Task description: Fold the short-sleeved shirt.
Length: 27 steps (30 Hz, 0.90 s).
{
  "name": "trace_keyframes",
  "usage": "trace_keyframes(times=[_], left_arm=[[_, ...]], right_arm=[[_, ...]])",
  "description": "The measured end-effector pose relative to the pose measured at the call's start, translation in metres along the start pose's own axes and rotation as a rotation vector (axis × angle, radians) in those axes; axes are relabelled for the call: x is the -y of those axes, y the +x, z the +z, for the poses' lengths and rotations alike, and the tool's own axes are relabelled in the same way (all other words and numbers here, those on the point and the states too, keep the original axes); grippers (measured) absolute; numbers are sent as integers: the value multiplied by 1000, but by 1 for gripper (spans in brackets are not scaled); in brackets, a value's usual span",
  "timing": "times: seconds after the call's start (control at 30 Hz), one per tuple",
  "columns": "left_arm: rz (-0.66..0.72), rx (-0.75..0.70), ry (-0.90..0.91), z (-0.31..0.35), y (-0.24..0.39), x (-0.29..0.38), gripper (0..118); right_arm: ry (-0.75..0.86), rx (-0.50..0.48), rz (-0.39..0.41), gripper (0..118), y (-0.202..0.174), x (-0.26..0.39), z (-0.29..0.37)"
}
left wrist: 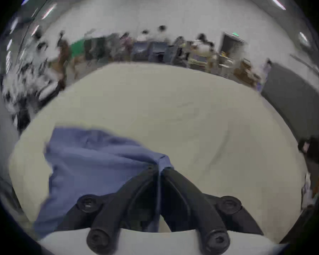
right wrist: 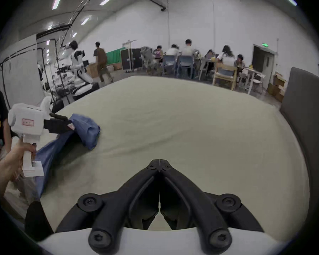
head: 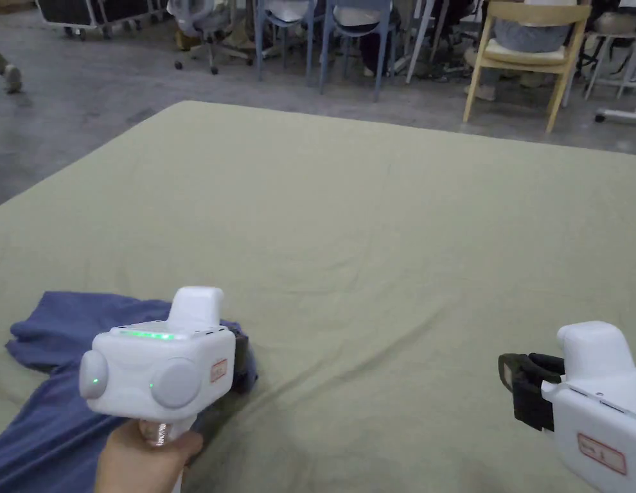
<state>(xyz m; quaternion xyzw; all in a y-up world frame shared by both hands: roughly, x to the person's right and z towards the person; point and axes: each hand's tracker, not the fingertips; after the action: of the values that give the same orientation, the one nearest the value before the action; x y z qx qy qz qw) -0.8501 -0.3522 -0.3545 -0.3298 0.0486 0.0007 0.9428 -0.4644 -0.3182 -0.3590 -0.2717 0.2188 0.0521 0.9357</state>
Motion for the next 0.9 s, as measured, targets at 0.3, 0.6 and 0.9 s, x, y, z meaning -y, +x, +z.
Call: trace_keyframes(times=[0.3, 0.6, 0.9], left_arm=[[-387, 598, -27, 1, 300, -53, 0], [-829, 1149, -219, 86, 529, 78, 0], [-1043, 1091, -433, 73, 533, 154, 2]], right_arm=[[125, 325, -104, 3, 125, 13, 175], [110, 540, -231, 3, 202, 61, 254], [76, 451, -323, 3, 209, 92, 210]])
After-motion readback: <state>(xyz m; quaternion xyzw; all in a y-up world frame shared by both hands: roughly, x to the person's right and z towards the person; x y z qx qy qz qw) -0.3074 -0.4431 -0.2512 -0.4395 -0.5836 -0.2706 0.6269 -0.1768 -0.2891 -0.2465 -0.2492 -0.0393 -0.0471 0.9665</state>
